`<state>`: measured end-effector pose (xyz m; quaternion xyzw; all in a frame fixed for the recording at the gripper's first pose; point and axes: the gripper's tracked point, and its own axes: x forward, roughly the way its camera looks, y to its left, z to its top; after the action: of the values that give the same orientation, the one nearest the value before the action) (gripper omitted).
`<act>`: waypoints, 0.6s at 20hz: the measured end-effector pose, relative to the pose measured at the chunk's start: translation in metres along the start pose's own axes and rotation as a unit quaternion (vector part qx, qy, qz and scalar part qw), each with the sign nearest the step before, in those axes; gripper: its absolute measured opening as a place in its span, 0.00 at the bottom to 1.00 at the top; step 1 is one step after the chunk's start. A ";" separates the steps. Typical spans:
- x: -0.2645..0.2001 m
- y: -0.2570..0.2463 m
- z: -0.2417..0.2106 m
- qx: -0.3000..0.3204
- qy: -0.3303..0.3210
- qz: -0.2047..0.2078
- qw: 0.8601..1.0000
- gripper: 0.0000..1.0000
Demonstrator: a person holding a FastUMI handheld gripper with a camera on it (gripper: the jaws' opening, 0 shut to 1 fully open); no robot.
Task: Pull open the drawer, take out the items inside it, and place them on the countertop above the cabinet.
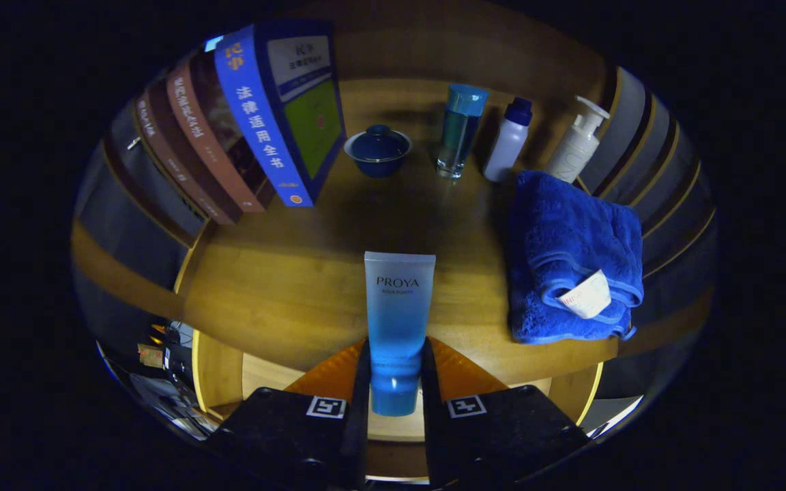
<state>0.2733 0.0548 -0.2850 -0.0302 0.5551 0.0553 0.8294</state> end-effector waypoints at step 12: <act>0.013 0.000 0.014 -0.005 -0.013 -0.004 1.000 0.67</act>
<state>0.2908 0.0568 -0.2920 -0.0358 0.5442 0.0556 0.8363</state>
